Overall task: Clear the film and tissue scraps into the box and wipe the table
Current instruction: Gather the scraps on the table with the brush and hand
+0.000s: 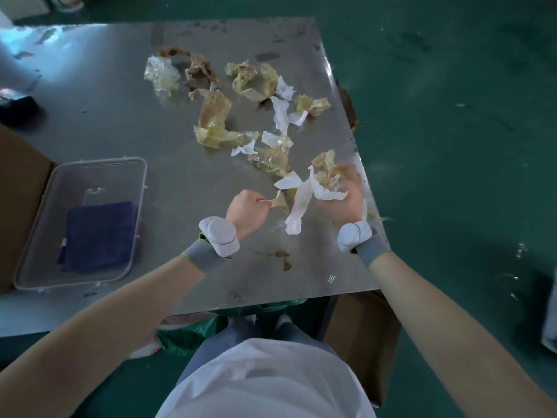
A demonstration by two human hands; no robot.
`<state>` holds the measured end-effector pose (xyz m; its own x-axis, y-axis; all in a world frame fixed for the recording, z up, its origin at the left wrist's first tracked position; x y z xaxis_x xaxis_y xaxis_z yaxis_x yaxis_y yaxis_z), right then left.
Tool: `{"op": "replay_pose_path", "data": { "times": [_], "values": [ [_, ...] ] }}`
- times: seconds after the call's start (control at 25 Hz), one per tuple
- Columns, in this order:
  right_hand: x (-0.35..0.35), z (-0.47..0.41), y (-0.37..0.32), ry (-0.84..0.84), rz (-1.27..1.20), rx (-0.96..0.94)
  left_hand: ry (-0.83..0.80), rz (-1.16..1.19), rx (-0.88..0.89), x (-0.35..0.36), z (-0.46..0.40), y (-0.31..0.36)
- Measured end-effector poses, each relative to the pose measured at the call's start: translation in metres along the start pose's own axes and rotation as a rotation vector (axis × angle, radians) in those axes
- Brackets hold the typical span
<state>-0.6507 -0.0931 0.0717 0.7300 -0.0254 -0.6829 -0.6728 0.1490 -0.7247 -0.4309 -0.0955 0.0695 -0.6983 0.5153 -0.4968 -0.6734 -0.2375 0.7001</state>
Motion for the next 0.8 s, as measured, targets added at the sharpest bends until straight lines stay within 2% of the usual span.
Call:
{"op": "replay_pose_path", "data": {
  "times": [0.08,0.12,0.36,0.6,0.8],
  "values": [
    [-0.035,0.007,0.003,0.202,-0.096,-0.017,0.009,-0.053,0.018,-0.002,-0.006,0.005],
    [-0.045,0.006,0.008,0.235,-0.082,0.006,0.03,-0.086,0.023,-0.006,-0.009,0.004],
    [-0.039,0.01,0.081,0.119,0.131,0.339,0.144,-0.251,0.009,-0.016,-0.021,0.002],
    [-0.017,0.005,0.103,0.015,0.132,0.453,0.209,-0.438,-0.052,-0.01,-0.026,0.008],
    [-0.005,-0.014,0.116,-0.038,0.089,0.459,0.229,-0.609,-0.046,-0.013,-0.038,0.02]
  ]
}}
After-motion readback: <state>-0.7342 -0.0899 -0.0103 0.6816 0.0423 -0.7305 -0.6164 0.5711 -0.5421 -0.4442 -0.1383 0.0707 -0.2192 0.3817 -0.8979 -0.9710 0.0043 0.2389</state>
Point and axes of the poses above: each hand's wrist, its own z-axis away from the middle knuckle, its own x-axis out of the palm, y = z × x, the point moved 9 cm from there along -z, towards the middle knuckle, and after that the axes turned 14 degrees about -y, right-handed, at the moved point
